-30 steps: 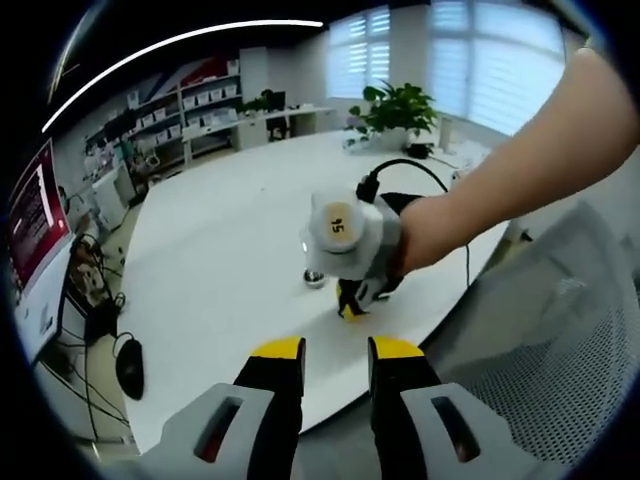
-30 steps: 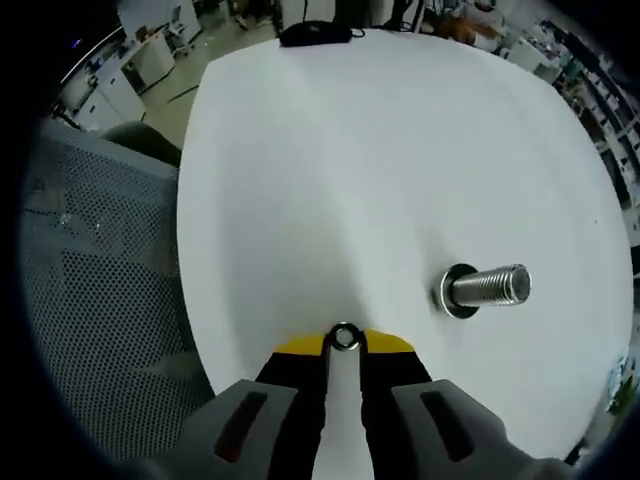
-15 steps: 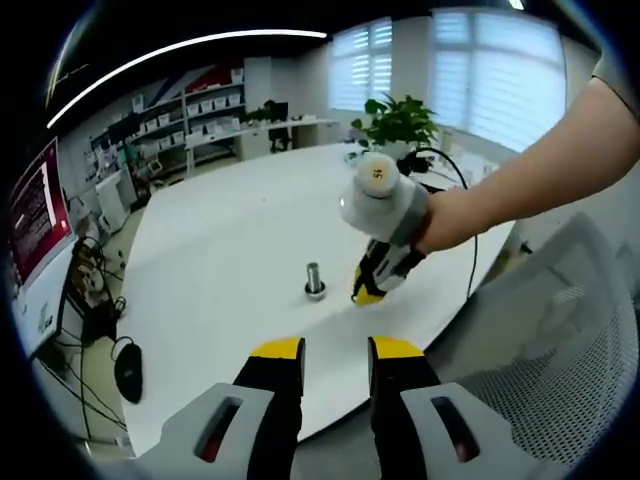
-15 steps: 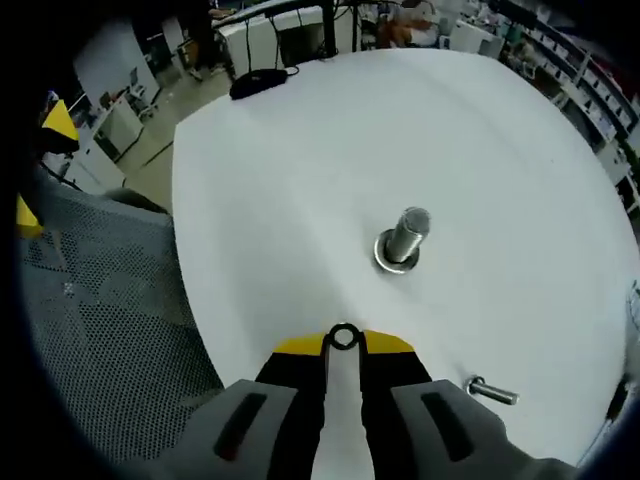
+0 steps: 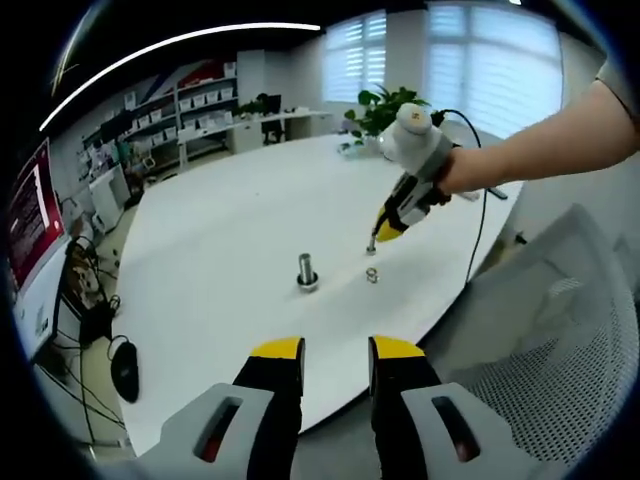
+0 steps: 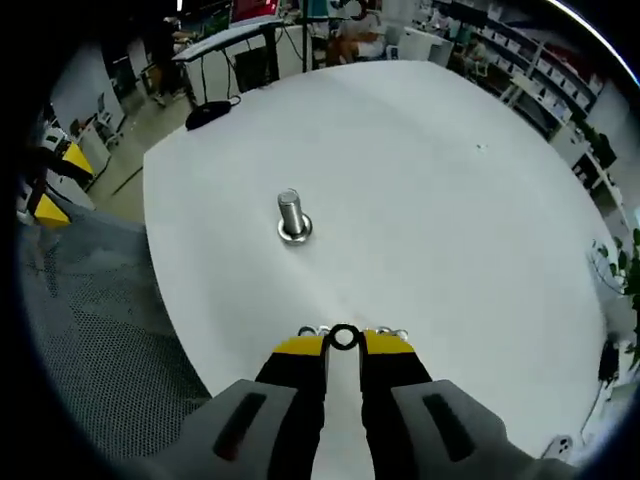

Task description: Place the washer onto the threaded stud by aligning its center hole with the stud, sliding it down to the base, and recovering from edge contact or off-axis alignment until the washer reaches the visible bottom stop.

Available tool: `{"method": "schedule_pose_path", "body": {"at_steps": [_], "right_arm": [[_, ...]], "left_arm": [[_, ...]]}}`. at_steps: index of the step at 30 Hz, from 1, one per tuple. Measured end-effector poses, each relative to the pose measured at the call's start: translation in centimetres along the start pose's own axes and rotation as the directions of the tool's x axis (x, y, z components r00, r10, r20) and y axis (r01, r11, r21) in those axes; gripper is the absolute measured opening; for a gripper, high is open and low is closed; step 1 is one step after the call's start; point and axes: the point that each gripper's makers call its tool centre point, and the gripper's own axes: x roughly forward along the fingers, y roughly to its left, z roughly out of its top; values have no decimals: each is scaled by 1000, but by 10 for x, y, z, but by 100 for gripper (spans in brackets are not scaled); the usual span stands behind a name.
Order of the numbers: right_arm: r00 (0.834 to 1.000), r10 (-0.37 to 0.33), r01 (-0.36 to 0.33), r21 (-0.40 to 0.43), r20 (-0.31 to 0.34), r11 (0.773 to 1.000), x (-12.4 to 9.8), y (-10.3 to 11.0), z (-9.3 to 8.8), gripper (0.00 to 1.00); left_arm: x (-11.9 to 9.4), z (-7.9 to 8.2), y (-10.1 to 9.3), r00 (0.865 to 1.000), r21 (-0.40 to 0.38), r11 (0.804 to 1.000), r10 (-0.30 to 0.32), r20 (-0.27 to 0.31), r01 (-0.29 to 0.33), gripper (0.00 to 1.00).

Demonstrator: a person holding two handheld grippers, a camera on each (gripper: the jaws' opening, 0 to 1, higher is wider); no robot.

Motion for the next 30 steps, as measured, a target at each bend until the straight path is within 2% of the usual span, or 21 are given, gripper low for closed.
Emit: {"method": "schedule_pose_path", "body": {"at_steps": [6, 13, 22, 30], "right_arm": [[999, -46, 46, -3, -2, 999, -9, -21, -7, 14], [998, -62, 62, 7, -13, 998, -3, -37, -6, 14], [999, -44, 44, 3, -30, 999, 9, -41, -4, 14], [997, -40, 37, -44, -63, 998, 17, -38, -5, 14]], "left_arm": [[0, -1, -1, 1000, 10, 1000, -4, -6, 4, 23], [0, -2, 0, 1000, 14, 1000, 2, -12, -1, 23], [0, -1, 0, 1000, 8, 1000, 0, -9, 0, 23], [0, -3, -1, 1000, 12, 1000, -4, -15, 4, 22]]}}
